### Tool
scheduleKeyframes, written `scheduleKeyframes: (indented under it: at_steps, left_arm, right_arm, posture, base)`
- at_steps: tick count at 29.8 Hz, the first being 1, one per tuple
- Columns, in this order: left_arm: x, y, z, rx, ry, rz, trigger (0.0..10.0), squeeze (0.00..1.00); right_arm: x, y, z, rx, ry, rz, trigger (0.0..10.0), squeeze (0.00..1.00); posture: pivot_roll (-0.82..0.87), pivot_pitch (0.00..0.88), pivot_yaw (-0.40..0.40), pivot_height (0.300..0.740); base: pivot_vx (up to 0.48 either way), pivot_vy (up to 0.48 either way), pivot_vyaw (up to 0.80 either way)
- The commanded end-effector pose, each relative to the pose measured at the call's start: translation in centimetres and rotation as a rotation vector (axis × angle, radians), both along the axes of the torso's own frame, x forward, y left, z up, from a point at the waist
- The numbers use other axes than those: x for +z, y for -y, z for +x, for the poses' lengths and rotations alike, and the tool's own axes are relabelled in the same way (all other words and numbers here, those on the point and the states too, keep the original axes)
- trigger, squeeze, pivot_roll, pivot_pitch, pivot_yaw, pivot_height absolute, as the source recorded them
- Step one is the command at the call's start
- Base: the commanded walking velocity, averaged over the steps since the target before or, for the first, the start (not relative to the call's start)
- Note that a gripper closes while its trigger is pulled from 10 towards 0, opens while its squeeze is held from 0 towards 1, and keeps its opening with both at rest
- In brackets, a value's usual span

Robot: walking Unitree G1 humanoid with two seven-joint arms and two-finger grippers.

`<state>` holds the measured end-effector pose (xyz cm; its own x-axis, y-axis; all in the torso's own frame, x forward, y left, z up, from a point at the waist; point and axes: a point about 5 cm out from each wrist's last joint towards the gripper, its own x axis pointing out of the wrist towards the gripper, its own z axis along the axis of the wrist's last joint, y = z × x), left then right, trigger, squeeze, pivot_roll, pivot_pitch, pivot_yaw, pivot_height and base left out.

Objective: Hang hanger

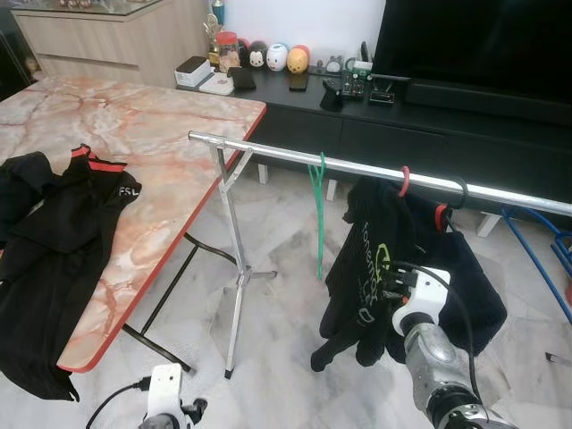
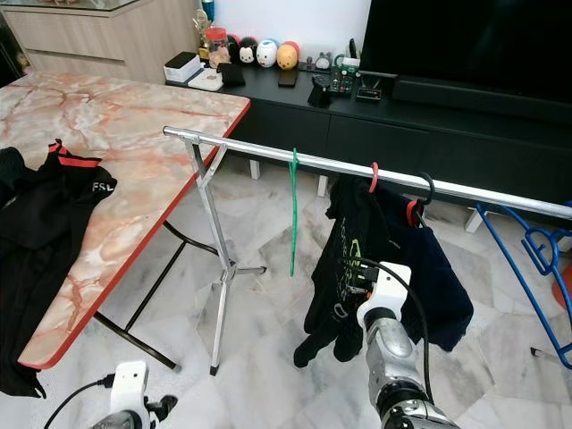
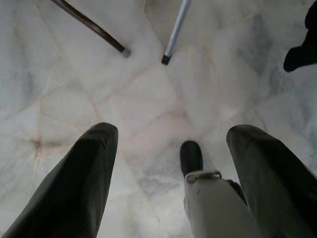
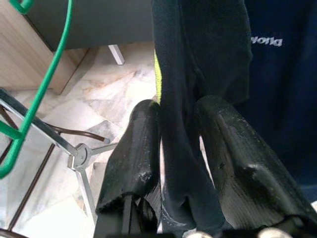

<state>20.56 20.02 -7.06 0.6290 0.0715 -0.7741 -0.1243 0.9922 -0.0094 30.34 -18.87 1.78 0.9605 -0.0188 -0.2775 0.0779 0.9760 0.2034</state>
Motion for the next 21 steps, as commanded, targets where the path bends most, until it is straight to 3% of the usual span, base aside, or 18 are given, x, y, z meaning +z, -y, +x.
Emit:
scheduleKeyframes:
  at_steps: [1,21]
  left_arm:
    - [-0.05,-0.35,-0.19,0.008,-0.003,0.014,10.0,0.00]
    - [0.03,-0.42,-0.07,0.007,0.001,0.015,10.0,0.00]
  right_arm:
    - [0.15,-0.28,0.20,0.005,0.007,0.006,10.0,0.00]
    - [-0.20,-0.35,-0.02,0.013,-0.014,0.005,10.0,0.00]
  posture:
    - [-0.06,0.000,0.038,0.740]
    - [-0.06,0.000,0.037,0.740]
  base:
    - [0.322,0.000,0.00]
    - [0.386,0.000,0.00]
